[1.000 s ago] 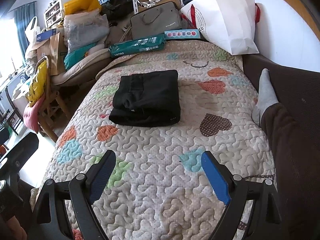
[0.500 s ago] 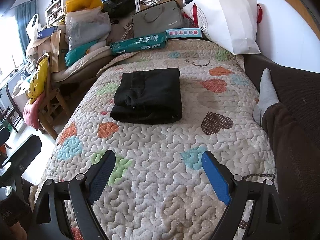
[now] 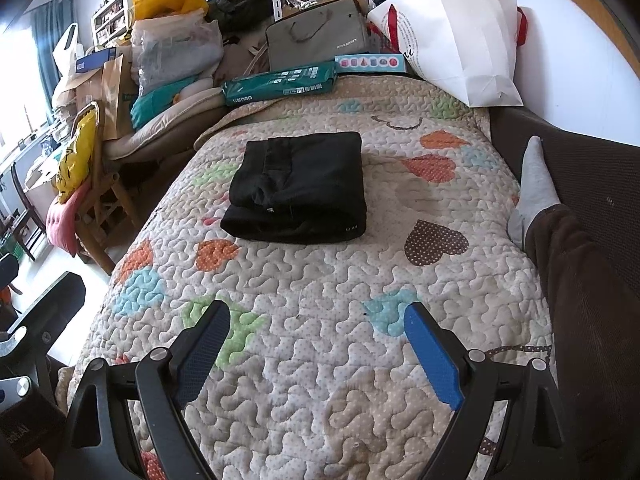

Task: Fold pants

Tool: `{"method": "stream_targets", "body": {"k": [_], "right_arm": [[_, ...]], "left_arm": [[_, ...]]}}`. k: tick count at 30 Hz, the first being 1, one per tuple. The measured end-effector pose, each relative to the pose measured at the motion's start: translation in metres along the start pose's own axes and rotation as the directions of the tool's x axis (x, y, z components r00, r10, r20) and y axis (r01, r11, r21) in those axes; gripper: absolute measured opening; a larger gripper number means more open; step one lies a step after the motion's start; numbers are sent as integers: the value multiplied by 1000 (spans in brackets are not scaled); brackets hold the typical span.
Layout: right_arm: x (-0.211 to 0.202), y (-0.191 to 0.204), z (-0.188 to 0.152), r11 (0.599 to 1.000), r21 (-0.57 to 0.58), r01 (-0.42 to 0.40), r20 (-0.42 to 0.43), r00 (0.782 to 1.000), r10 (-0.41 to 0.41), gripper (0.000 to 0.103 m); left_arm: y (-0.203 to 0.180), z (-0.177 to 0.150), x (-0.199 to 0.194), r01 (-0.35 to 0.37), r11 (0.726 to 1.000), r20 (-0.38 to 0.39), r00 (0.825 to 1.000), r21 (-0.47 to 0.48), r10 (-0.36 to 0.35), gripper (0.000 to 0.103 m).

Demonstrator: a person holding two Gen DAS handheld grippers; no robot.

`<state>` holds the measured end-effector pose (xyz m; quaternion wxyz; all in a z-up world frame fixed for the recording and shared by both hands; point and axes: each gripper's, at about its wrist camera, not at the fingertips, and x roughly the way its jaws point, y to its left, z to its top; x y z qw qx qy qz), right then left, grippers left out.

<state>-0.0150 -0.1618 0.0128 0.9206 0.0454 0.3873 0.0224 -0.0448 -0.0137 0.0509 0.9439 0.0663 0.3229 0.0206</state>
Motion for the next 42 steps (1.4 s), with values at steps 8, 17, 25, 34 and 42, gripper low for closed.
{"method": "stream_targets", "body": {"k": [8, 17, 25, 34, 42], "right_arm": [[2, -1, -1, 1000, -5, 2, -8, 1000, -2, 93], [3, 0, -1, 1000, -8, 5, -11, 1000, -5, 93], [4, 2, -3, 1000, -16, 5, -14, 1000, -5, 93], [3, 3, -4, 1000, -17, 7, -12, 1000, -7, 93], [5, 4, -5, 1000, -24, 6, -18, 1000, -7, 93]], "left_arm": [[1, -3, 4, 17, 1000, -27, 999, -2, -17, 103], [5, -3, 8, 25, 1000, -50, 998, -17, -26, 103], [5, -4, 9, 27, 999, -58, 998, -20, -28, 103], [6, -6, 10, 22, 1000, -63, 998, -22, -24, 103], [6, -8, 13, 21, 1000, -78, 997, -22, -22, 103]]}}
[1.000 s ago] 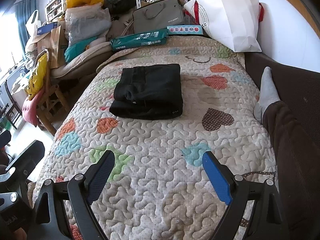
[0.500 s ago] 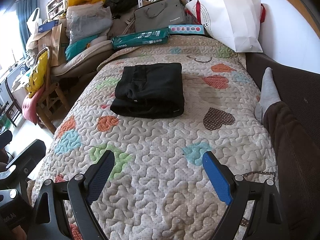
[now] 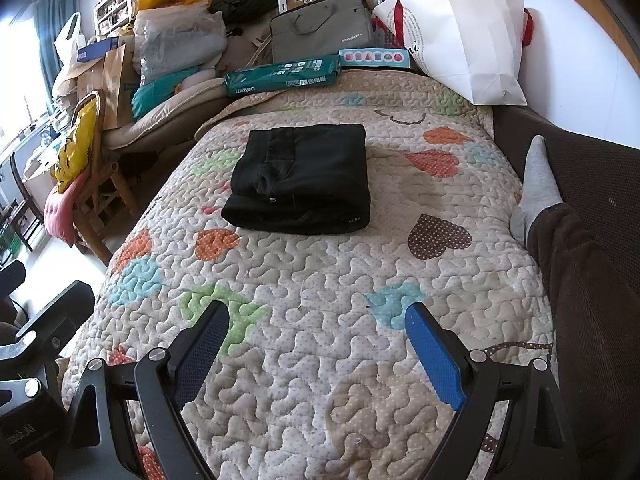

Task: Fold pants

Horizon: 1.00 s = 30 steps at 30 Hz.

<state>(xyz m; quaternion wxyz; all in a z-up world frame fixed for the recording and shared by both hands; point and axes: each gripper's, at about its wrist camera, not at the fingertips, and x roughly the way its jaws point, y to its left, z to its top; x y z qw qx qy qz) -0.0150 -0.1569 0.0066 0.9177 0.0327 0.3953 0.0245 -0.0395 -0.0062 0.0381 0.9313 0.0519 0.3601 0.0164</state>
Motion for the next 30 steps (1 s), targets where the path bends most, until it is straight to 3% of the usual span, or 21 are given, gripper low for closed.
{"method": "stream_targets", "body": {"k": [20, 25, 30], "right_arm": [[3, 1, -1, 1000, -11, -2, -6, 1000, 2, 93], [0, 0, 0, 1000, -13, 1, 9, 1000, -1, 93], [-10, -5, 5, 1000, -1, 19, 62, 998, -19, 93]], "left_arm": [[2, 0, 0, -1, 1000, 1, 1000, -7, 1, 103], [5, 0, -4, 36, 999, 16, 999, -36, -35, 103], [5, 29, -11, 93, 995, 59, 994, -44, -90, 103]]}}
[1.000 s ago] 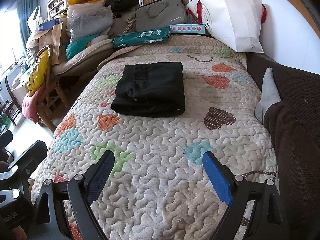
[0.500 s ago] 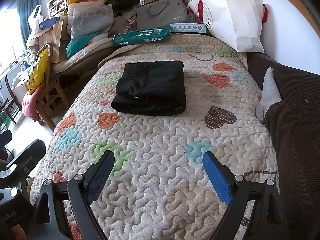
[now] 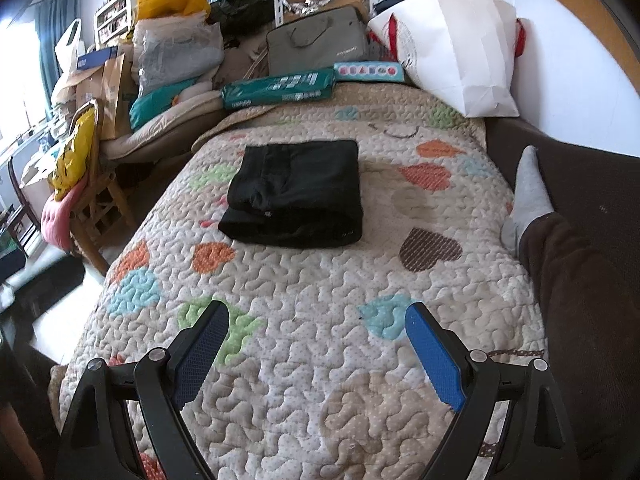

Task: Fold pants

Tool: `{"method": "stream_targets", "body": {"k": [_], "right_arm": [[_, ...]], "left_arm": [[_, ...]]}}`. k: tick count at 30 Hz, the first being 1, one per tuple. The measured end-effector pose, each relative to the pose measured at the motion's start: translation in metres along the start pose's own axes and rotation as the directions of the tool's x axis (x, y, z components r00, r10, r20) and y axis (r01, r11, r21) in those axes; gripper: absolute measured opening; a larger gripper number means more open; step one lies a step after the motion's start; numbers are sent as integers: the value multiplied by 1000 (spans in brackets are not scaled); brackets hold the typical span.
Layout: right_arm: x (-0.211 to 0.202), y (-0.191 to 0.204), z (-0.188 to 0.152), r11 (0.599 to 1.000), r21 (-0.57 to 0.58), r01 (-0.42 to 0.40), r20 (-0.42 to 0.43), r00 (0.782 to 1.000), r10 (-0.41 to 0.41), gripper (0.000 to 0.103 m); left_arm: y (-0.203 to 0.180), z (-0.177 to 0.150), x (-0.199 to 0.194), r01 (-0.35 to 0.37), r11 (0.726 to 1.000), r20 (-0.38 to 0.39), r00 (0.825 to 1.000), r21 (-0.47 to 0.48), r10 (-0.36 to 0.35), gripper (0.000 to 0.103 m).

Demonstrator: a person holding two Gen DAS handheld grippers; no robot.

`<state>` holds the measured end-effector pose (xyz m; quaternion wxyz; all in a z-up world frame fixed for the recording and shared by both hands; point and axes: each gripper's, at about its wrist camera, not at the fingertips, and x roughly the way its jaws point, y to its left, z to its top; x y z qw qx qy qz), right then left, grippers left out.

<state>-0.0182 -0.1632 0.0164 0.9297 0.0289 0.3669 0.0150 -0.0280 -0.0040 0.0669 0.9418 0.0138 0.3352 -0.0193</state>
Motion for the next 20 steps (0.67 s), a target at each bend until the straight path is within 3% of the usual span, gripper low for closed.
{"method": "stream_targets", "body": {"k": [5, 10, 15, 20], "right_arm": [[-12, -5, 6, 999, 4, 33, 59, 998, -33, 94], [-1, -13, 18, 995, 20, 95, 25, 995, -96, 94], [17, -8, 26, 995, -35, 95, -21, 995, -96, 94], [28, -15, 19, 998, 6, 70, -59, 996, -70, 94]], "left_arm": [[-9, 15, -1, -21, 997, 62, 998, 73, 17, 103], [-5, -1, 13, 22, 998, 6, 1000, 60, -22, 103], [-15, -5, 25, 24, 995, -10, 1000, 93, -23, 103], [-22, -3, 34, 12, 993, -7, 1000, 116, -11, 103]]}}
